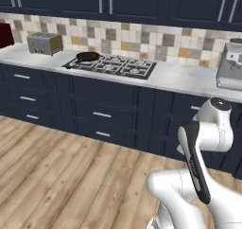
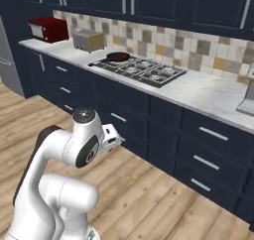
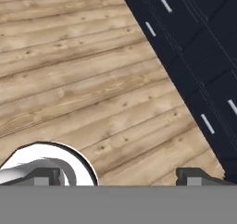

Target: Take the chicken drumsticks from the pan and place one on each plate on the dining counter.

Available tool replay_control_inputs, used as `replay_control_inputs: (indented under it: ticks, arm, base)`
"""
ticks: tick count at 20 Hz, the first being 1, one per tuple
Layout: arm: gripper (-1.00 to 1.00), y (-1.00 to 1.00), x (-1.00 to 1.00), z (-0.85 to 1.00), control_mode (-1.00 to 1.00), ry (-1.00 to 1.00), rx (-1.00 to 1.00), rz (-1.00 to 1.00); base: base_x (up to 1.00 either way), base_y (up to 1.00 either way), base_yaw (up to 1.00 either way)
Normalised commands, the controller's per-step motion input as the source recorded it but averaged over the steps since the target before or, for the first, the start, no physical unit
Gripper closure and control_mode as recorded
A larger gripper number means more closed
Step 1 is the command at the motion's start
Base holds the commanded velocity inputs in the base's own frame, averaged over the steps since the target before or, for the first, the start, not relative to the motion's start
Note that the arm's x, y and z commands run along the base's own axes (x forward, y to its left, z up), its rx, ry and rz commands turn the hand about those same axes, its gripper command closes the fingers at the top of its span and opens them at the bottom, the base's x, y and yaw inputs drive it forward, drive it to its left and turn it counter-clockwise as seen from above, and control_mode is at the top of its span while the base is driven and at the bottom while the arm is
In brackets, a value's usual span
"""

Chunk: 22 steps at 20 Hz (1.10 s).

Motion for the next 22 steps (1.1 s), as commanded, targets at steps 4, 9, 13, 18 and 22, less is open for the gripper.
replay_control_inputs:
  ticks: [4, 9, 13, 18, 22]
  arm:
    - [-1.0, 0.0, 0.0, 0.0, 1.0, 0.0, 0.0, 0.0]
    - [-1.0, 0.0, 0.0, 0.0, 1.0, 0.0, 0.0, 0.0]
    - [-1.0, 0.0, 0.0, 0.0, 1.0, 0.0, 0.0, 0.0]
    - [-1.0, 0.0, 0.0, 0.0, 1.0, 0.0, 0.0, 0.0]
    - [-1.0, 0.0, 0.0, 0.0, 1.0, 0.0, 0.0, 0.0]
  base:
    - [1.0, 0.23, -0.04]
    - [0.94, 0.52, -0.17]
    - [0.79, 0.7, -0.21]
    - [0.71, 0.76, -0.32]
    - [0.68, 0.68, -0.49]
